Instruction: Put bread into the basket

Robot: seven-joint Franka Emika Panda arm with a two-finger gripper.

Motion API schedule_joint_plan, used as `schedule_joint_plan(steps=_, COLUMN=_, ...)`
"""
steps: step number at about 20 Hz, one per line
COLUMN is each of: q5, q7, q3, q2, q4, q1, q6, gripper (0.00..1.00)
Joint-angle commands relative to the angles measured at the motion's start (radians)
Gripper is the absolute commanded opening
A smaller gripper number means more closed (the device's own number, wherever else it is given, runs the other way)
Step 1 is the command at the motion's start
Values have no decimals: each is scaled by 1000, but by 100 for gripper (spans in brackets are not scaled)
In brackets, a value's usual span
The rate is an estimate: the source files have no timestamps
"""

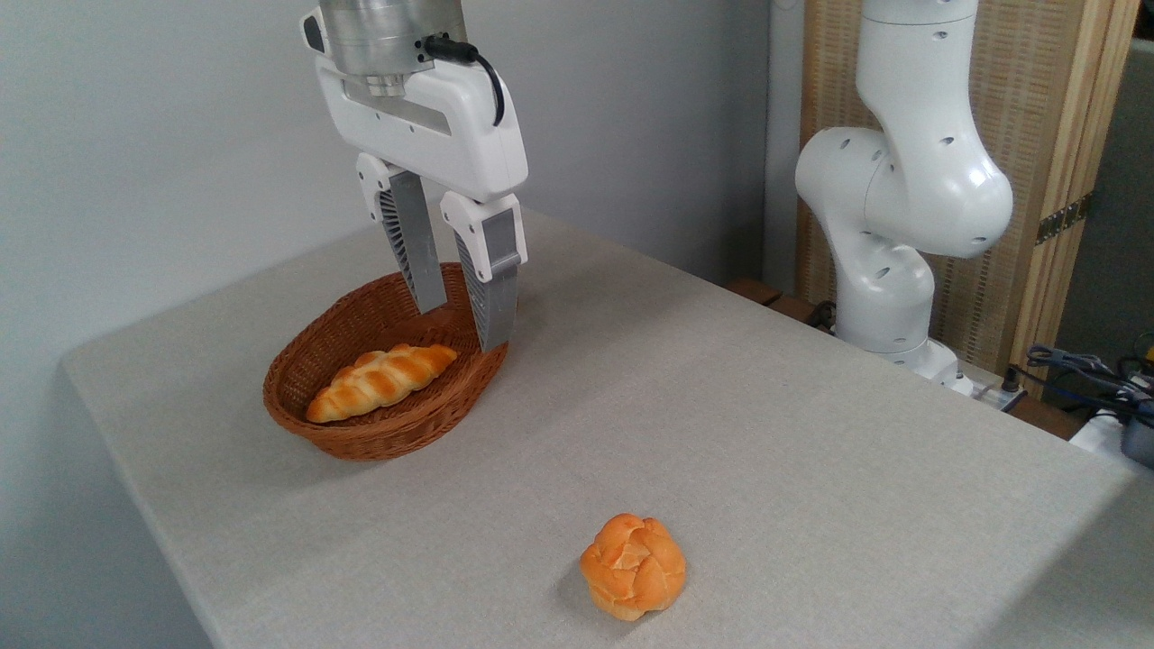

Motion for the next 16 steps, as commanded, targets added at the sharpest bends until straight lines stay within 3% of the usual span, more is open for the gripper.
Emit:
schedule_joint_plan(steps=1, q5=-24, q7=6, q3=7, q2=-11, q4=7, q1=2, q6=-25, gripper=100)
schedule_joint_plan(steps=16, q5=-24, q7=6, q3=7, q2=-12, q4=4, q1=10, q6=-25, gripper=100)
